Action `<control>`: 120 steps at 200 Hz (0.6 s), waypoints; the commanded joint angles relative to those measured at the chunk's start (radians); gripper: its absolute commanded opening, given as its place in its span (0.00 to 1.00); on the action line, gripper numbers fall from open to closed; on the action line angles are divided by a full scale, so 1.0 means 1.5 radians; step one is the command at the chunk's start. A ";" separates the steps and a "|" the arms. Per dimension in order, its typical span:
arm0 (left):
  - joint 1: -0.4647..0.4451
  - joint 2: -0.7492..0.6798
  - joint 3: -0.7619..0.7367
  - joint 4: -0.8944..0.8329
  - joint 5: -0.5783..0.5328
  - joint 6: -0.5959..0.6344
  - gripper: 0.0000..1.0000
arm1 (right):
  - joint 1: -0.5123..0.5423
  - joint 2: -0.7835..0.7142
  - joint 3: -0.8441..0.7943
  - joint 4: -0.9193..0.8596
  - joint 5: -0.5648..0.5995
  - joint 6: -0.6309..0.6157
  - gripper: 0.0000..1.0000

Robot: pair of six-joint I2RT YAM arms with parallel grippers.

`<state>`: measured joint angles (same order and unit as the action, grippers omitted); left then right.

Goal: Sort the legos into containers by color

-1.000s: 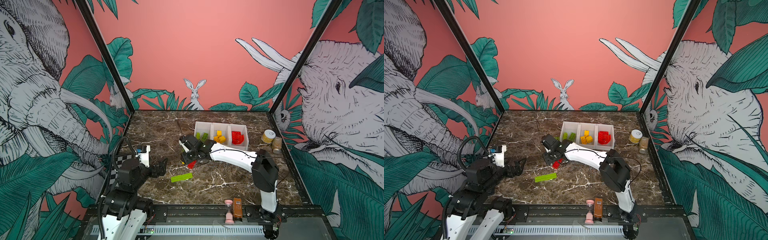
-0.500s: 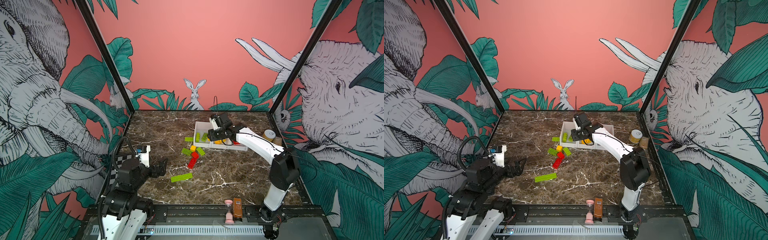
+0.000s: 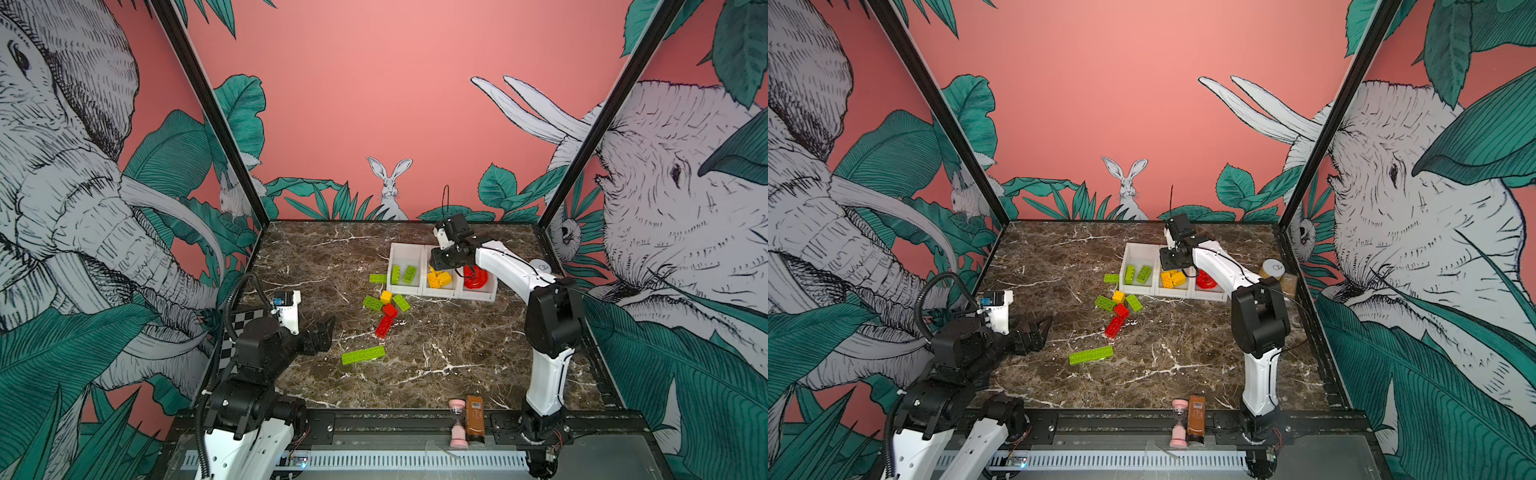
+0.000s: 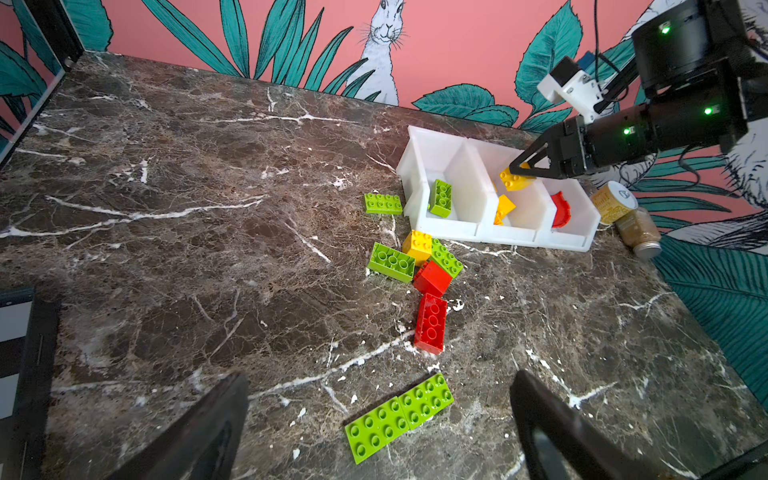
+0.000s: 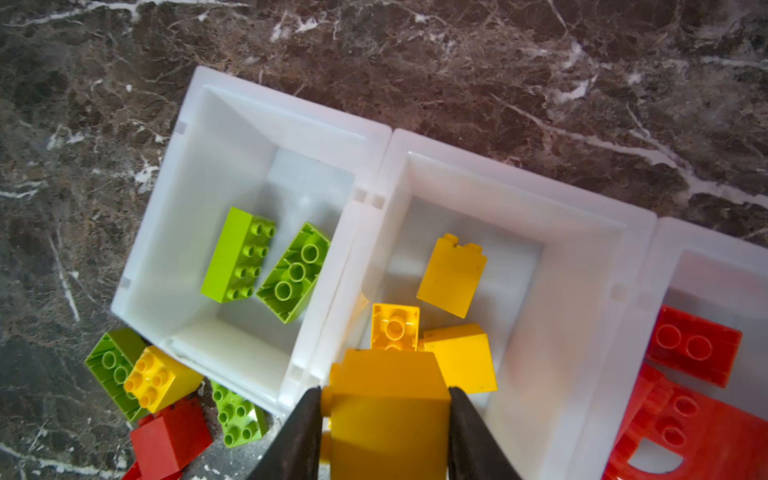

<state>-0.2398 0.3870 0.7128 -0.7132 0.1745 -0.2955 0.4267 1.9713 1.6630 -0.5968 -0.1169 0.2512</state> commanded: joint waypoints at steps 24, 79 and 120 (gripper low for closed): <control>-0.003 0.003 0.011 -0.012 -0.009 0.000 0.99 | -0.016 0.043 0.047 -0.020 0.001 -0.023 0.44; -0.003 0.008 0.011 -0.009 -0.006 0.001 0.99 | -0.019 0.039 0.065 -0.040 0.022 -0.033 0.66; -0.003 0.009 0.011 -0.009 -0.005 0.002 0.99 | -0.015 -0.036 0.041 -0.047 0.016 -0.036 0.68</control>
<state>-0.2398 0.3935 0.7128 -0.7132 0.1673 -0.2955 0.3992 2.0296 1.7390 -0.6521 -0.0898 0.2077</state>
